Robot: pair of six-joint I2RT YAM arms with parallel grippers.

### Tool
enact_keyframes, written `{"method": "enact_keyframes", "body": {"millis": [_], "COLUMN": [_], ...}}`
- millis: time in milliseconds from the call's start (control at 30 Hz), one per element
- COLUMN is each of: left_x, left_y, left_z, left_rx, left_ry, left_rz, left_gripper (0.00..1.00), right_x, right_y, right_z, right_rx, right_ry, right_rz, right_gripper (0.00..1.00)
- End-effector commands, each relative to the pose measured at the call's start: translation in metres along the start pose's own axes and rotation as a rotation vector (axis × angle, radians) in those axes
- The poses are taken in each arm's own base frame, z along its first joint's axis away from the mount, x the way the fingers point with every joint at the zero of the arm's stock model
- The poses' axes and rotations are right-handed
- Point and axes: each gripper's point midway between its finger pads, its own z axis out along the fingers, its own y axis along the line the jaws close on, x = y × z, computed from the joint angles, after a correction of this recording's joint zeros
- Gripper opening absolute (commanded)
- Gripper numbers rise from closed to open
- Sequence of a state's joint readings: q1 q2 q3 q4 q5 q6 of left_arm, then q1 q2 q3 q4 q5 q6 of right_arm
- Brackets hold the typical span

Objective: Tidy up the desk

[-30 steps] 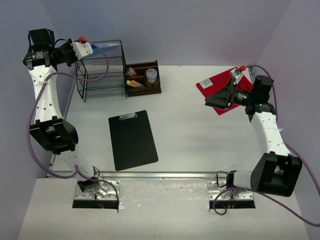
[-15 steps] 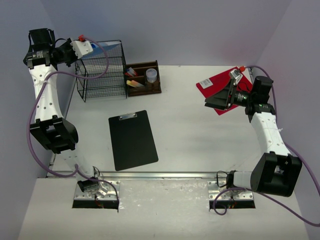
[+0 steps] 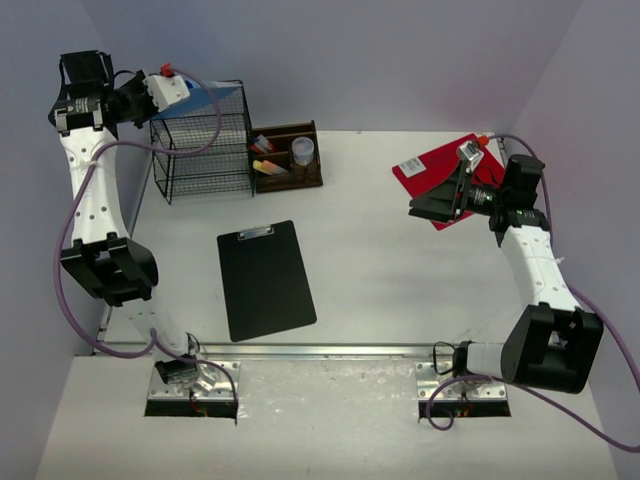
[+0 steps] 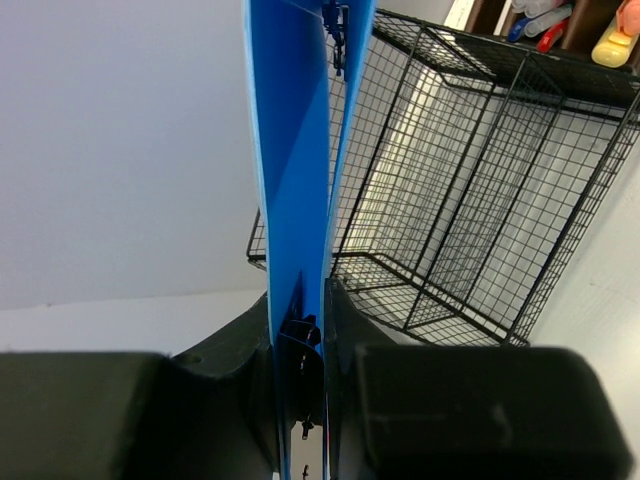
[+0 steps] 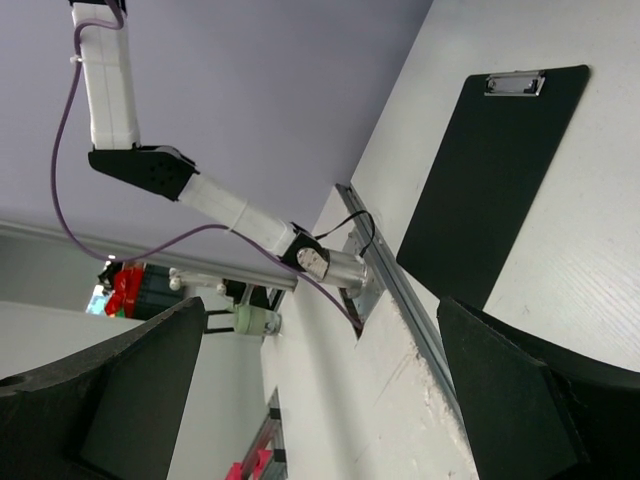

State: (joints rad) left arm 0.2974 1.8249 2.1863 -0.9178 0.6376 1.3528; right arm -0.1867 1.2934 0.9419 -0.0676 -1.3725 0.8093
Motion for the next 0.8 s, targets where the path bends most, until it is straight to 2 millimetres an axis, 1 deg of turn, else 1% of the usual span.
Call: {"method": "enact_keyframes", "body": {"millis": [0, 167, 433, 767], "left_x": [-0.034, -0.034, -0.029, -0.011], "left_y": [0.032, 0.030, 0.014, 0.004], "left_z": [-0.017, -0.018, -0.009, 0.008], "left_rx": [-0.103, -0.099, -0.034, 0.018], "left_ry": [-0.020, 0.030, 0.083, 0.126], "left_rz": [0.096, 0.128, 0.171, 0.175], "left_gripper": [0.00, 0.00, 0.00, 0.00], "right_x": [0.003, 0.007, 0.010, 0.010], "right_y": [0.008, 0.008, 0.007, 0.007], "right_z": [-0.001, -0.002, -0.002, -0.002], "right_rx": [-0.031, -0.040, -0.049, -0.051], "right_ry": [0.014, 0.021, 0.029, 0.032], "right_rz": [-0.062, -0.068, -0.067, -0.062], "right_gripper": [0.99, 0.99, 0.99, 0.99]}}
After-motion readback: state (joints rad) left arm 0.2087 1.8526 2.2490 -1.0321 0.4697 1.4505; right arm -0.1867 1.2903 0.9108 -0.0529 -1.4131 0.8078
